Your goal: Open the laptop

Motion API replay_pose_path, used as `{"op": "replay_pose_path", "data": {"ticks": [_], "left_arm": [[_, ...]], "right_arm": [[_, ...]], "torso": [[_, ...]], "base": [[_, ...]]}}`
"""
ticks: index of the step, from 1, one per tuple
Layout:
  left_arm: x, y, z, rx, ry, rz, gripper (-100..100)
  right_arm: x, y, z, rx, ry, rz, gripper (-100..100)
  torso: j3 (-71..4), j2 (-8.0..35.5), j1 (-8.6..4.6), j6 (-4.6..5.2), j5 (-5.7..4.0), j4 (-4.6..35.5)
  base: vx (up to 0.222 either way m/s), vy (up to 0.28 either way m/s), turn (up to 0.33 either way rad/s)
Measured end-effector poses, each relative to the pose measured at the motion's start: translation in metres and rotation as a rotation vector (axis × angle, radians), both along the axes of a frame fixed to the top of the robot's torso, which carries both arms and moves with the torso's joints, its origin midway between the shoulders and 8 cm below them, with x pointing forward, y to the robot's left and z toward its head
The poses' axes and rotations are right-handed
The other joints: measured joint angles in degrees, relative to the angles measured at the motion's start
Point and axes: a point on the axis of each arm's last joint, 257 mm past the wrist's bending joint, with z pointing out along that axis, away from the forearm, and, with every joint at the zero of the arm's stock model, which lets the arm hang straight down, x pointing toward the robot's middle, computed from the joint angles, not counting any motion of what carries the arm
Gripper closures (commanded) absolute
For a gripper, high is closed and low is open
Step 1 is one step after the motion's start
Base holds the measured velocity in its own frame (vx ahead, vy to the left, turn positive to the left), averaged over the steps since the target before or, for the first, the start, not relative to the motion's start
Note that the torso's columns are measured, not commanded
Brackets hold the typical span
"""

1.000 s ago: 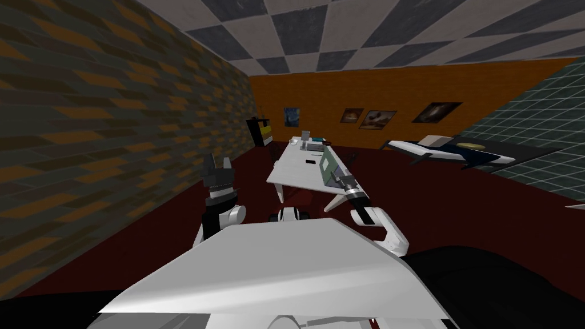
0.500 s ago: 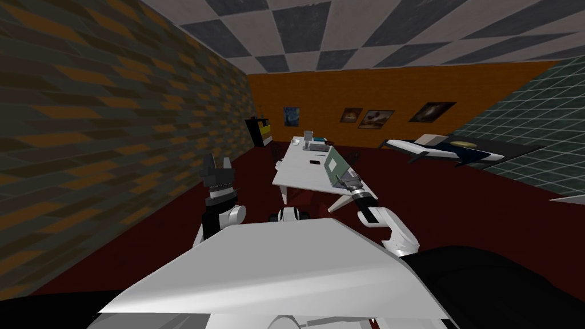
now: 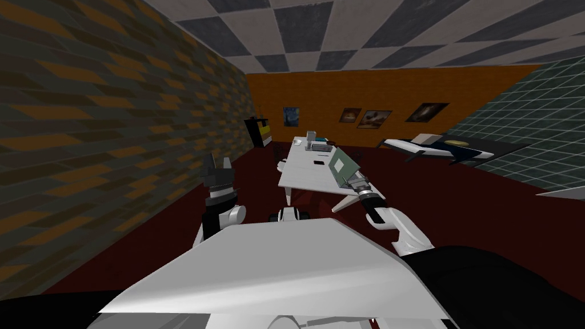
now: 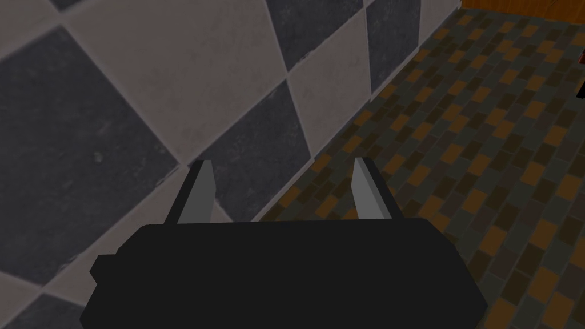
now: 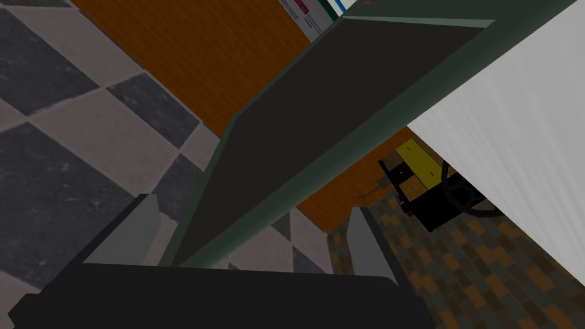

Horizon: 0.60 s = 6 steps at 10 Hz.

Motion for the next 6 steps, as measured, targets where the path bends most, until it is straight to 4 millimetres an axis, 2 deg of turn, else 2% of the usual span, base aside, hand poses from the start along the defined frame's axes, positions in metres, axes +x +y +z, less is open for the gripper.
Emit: {"op": "replay_pose_path", "data": {"ticks": [1,2,6], "left_arm": [[0.0,0.0,0.0,0.0,0.0,0.0,0],[0.0,0.0,0.0,0.0,0.0,0.0,0],[0.0,0.0,0.0,0.0,0.0,0.0,0]], "right_arm": [[-0.0007,-0.001,-0.0001,-0.006,0.002,-0.003,-100],[-0.0006,-0.0008,-0.0001,-0.006,0.002,-0.002,100],[0.0068,-0.0064,0.002,0.118,-0.026,-0.006,100]], "torso": [[0.0,0.0,-0.29,-0.02,-0.08,0.0],[0.0,0.0,-0.37,-0.01,-0.13,0.0],[-0.1,-0.1,-0.29,0.06,-0.11,-0.1]], "base": [[0.003,0.017,0.002],[0.0,0.0,0.0],[-0.049,-0.051,0.038]]}}
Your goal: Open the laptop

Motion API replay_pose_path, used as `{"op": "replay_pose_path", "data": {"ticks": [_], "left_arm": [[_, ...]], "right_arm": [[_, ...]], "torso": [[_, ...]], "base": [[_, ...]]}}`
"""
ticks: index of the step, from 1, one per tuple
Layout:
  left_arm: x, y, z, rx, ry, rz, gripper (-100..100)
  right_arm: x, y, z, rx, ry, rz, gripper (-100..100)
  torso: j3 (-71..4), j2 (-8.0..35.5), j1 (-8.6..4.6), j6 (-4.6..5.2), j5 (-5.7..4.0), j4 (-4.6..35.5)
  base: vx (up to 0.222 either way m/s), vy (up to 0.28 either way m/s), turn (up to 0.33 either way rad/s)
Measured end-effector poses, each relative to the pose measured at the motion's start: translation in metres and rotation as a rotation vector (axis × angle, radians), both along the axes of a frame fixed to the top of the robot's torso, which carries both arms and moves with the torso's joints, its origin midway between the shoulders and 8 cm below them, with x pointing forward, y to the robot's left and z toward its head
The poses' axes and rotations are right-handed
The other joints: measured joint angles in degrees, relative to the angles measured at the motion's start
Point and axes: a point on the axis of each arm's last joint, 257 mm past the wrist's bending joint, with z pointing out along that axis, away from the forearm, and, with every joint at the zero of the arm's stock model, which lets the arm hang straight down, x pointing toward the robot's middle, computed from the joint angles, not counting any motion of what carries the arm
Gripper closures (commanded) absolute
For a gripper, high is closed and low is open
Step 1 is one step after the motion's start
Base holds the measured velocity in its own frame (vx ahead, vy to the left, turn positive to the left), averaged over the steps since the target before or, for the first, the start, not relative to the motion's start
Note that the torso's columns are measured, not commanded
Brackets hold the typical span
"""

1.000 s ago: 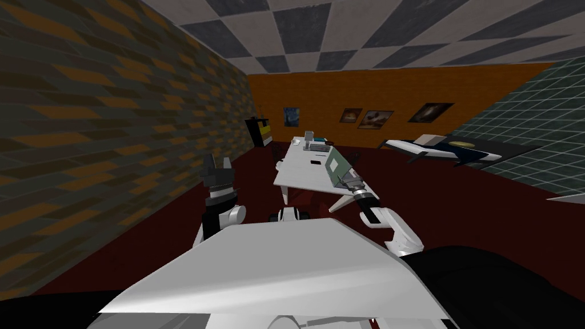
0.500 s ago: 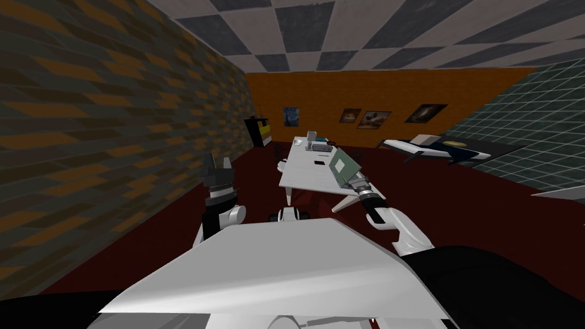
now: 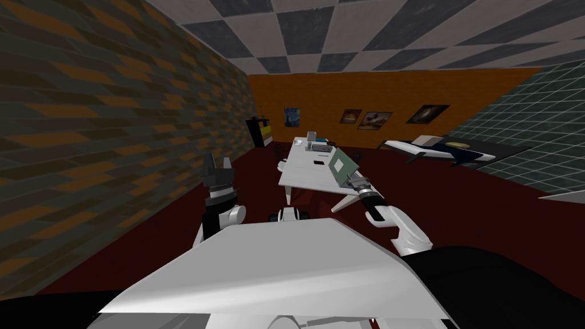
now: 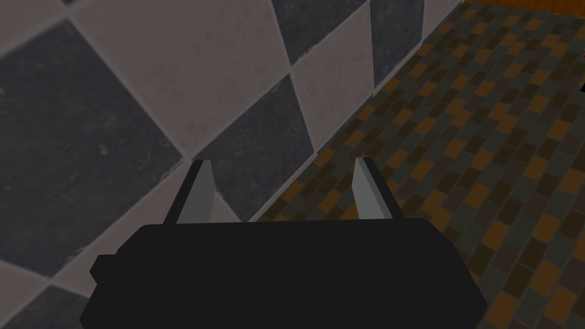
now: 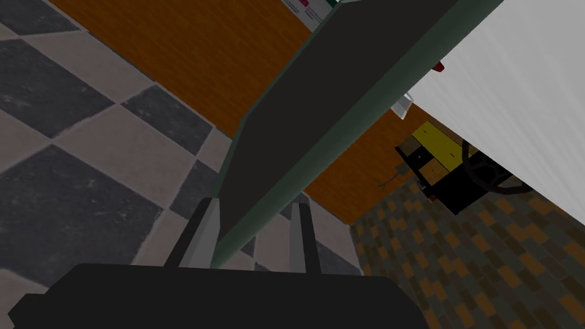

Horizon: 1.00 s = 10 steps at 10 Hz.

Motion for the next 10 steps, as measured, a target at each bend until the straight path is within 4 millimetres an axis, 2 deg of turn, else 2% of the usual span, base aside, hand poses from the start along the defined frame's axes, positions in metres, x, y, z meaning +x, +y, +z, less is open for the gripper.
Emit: {"op": "replay_pose_path", "data": {"ticks": [7,10], "left_arm": [[0.0,0.0,0.0,0.0,0.0,0.0,0],[0.0,0.0,0.0,0.0,0.0,0.0,0]], "right_arm": [[0.01,-0.011,0.001,0.236,-0.043,-0.01,100],[0.018,-0.011,-0.009,0.369,-0.07,-0.014,100]], "torso": [[-0.1,-0.1,0.09,-0.04,0.0,0.0],[0.0,-0.1,-0.18,-0.01,-0.09,0.0]], "base": [[-0.036,-0.04,0.019],[-0.048,-0.081,0.032]]}}
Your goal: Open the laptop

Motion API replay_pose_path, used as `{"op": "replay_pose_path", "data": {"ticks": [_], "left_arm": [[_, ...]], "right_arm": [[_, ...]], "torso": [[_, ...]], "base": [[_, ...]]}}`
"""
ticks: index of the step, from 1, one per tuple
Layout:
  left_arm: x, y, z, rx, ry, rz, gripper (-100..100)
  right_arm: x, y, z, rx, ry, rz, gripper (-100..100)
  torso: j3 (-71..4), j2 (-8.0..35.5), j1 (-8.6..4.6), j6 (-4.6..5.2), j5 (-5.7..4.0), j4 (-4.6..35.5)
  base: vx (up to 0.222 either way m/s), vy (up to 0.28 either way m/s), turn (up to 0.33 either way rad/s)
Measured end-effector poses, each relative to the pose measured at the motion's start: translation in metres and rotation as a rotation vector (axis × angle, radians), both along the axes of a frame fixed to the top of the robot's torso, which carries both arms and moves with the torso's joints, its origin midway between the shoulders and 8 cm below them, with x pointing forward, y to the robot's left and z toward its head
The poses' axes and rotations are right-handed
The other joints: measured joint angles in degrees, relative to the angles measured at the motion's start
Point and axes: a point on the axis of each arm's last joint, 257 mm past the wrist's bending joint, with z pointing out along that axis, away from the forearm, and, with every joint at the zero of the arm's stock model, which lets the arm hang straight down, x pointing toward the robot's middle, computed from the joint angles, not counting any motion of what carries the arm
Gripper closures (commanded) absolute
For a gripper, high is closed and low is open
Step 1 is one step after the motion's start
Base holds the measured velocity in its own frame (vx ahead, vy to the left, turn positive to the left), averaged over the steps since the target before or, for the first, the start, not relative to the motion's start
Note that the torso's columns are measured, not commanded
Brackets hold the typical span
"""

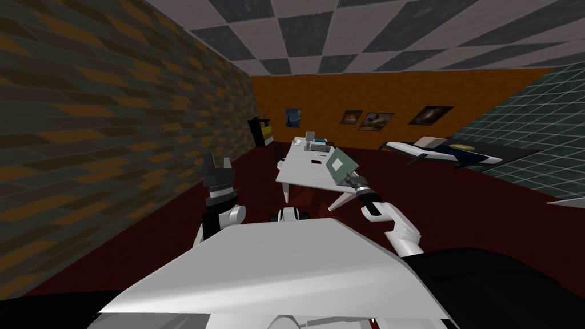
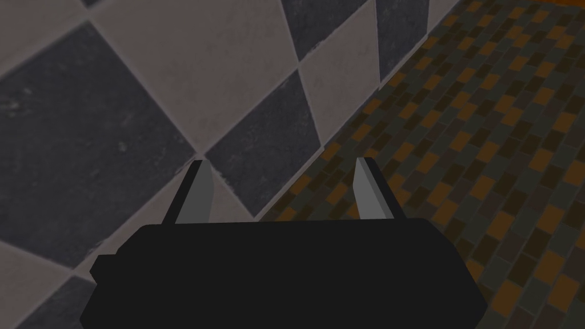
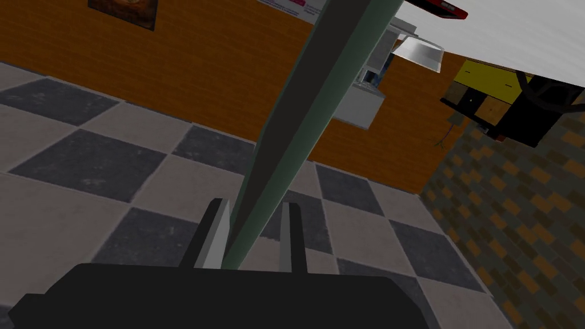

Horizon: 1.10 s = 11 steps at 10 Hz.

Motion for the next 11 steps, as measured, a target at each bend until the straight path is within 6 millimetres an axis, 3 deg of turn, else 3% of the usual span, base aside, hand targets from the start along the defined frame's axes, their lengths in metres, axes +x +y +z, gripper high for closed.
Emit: {"op": "replay_pose_path", "data": {"ticks": [7,11], "left_arm": [[0.0,0.0,0.0,0.0,0.0,0.0,0],[0.0,0.0,0.0,0.0,0.0,0.0,0]], "right_arm": [[0.017,0.0,-0.015,0.249,-0.066,-0.005,100],[0.026,0.01,-0.032,0.413,-0.109,-0.004,100]], "torso": [[-0.1,-0.2,0.03,-0.09,-0.16,-0.2],[-0.1,-0.2,0.09,0.01,-0.39,-0.4]], "base": [[-0.032,-0.061,0.01],[-0.031,-0.078,0.002]]}}
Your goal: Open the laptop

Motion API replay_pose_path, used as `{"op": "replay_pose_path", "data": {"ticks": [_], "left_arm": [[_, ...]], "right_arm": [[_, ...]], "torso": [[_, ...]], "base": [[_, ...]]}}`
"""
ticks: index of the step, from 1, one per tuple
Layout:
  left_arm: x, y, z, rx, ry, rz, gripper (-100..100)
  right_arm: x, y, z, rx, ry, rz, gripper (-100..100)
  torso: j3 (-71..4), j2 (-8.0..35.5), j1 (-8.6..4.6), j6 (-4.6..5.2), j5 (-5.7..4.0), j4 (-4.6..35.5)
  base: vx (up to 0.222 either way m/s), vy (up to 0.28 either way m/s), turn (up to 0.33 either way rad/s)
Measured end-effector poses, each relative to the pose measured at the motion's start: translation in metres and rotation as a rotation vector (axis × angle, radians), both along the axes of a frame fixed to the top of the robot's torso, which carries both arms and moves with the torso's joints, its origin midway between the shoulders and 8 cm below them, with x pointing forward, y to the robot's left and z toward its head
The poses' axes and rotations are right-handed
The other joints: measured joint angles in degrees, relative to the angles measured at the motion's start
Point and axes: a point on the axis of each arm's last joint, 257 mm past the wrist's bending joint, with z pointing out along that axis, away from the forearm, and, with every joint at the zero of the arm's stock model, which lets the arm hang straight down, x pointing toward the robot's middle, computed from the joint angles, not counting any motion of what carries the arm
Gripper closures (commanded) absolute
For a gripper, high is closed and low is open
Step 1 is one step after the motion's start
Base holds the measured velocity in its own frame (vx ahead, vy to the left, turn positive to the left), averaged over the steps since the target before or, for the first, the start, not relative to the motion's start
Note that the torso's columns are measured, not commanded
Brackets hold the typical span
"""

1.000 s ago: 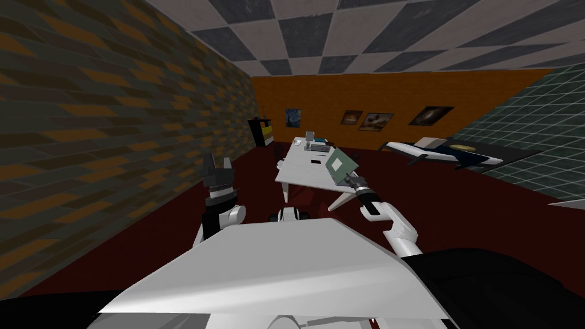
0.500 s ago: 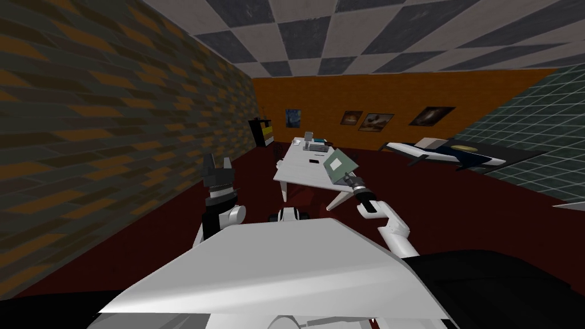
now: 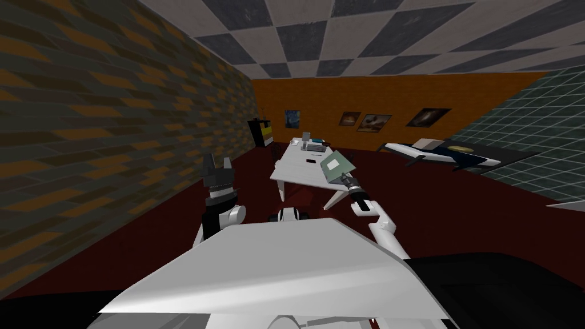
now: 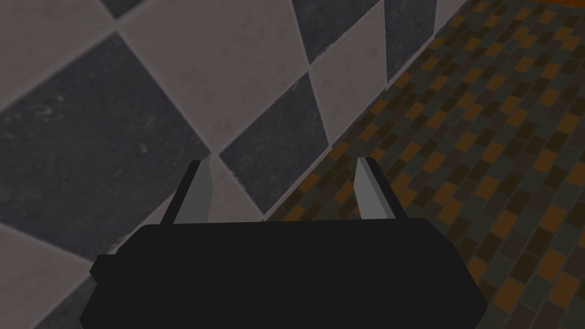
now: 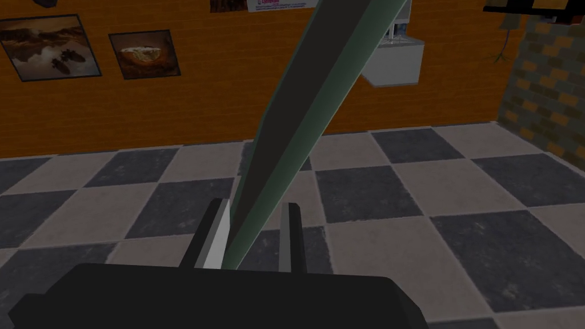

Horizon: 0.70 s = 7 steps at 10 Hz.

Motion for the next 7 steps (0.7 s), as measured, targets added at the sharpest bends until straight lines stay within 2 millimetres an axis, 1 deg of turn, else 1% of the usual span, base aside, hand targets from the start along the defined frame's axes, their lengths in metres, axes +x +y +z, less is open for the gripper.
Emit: {"op": "replay_pose_path", "data": {"ticks": [2,3,7], "left_arm": [[0.0,0.0,0.0,0.0,0.0,0.0,0],[0.0,0.0,0.0,0.0,0.0,0.0,0],[0.0,0.0,0.0,0.0,0.0,0.0,0]], "right_arm": [[0.004,0.001,-0.01,0.068,-0.012,-0.004,100],[0.005,0.006,-0.016,0.111,-0.019,-0.006,100],[0.01,0.009,-0.034,0.212,-0.026,-0.011,100]], "torso": [[0.0,0.0,0.0,-0.14,-0.07,0.0],[0.0,0.0,0.03,-0.2,-0.08,0.0],[0.0,0.0,0.29,-0.3,0.15,0.1]], "base": [[-0.022,-0.069,-0.014],[-0.024,-0.047,0.005],[-0.02,-0.038,-0.009]]}}
